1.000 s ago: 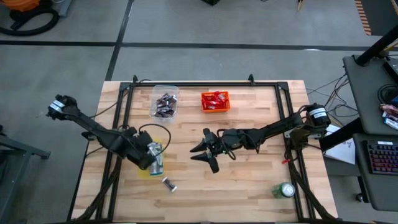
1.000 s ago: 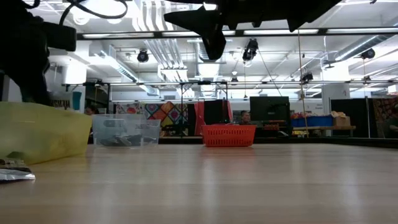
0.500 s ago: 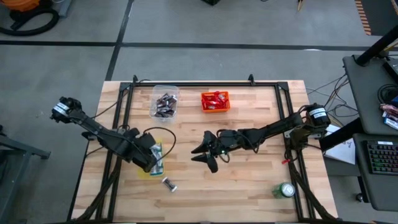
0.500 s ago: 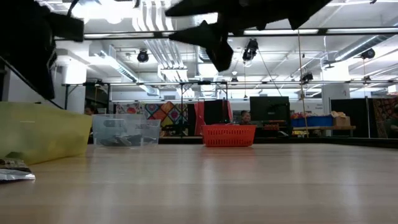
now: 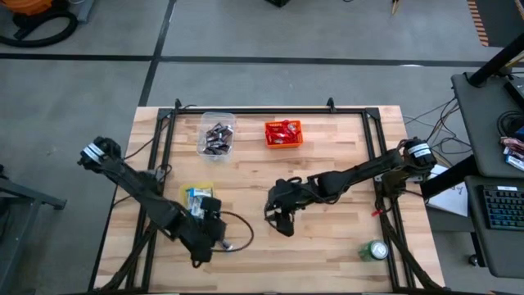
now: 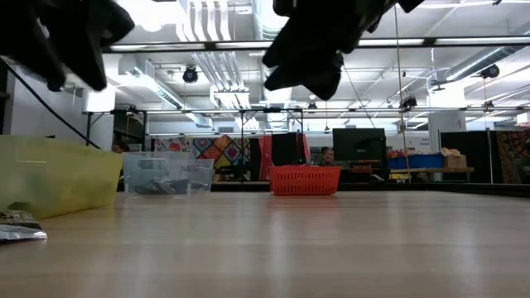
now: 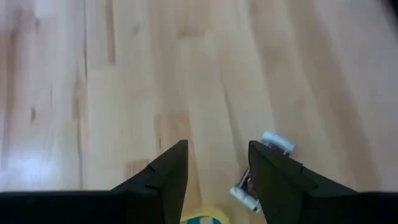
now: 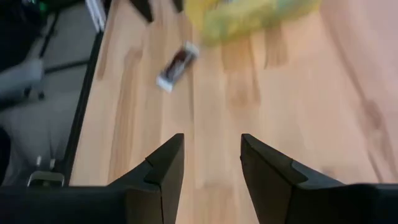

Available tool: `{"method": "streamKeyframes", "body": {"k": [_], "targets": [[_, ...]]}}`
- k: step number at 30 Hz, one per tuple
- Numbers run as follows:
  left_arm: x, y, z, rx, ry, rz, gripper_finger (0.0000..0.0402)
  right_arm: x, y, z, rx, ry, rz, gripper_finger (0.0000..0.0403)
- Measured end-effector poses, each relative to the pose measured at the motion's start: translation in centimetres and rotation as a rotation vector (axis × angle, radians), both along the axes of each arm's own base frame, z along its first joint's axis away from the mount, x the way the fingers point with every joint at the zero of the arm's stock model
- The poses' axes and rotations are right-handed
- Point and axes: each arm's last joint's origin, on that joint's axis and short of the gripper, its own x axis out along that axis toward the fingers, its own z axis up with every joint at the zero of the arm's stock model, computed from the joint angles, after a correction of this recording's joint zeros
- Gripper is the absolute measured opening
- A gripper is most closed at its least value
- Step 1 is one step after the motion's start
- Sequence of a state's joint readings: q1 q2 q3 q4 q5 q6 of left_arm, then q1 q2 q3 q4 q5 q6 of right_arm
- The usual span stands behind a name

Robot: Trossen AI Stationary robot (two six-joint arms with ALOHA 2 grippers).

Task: Sort candy
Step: Put the brown candy into the transparent bin

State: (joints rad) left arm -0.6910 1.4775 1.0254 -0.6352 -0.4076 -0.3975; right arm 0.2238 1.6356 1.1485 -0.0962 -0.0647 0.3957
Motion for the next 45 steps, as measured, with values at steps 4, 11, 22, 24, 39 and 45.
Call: {"method": "streamKeyframes", "body": {"k": [4,11,22,24,39,45], "targets": [[0.9,-1.0,-2.1,0.049,0.103,-0.042,0.0171,-0.7,0.5,0.2,0.017,0.063,0.055,0.0151],[1.9,-2.7,-4.6,0.037,0.242,-0.124,0.0213,-2.7,1.2,0.9,0.007,0.171,0.102,0.0157],[3.4,-4.1,-5.8,0.004,0.286,-0.142,0.0219,-3.3,1.2,1.6,-0.004,0.166,0.116,0.0157],[3.7,-4.2,-6.4,-0.008,0.303,-0.145,0.0219,-3.3,1.2,1.6,-0.01,0.165,0.121,0.0159],[5.0,-3.3,-9.1,-0.099,0.313,-0.151,0.0174,-3.3,1.2,1.6,-0.038,0.151,0.139,0.016],[5.0,-3.1,-9.2,-0.116,0.304,-0.163,0.0108,-3.4,1.4,1.6,-0.039,0.152,0.144,0.016]]}}
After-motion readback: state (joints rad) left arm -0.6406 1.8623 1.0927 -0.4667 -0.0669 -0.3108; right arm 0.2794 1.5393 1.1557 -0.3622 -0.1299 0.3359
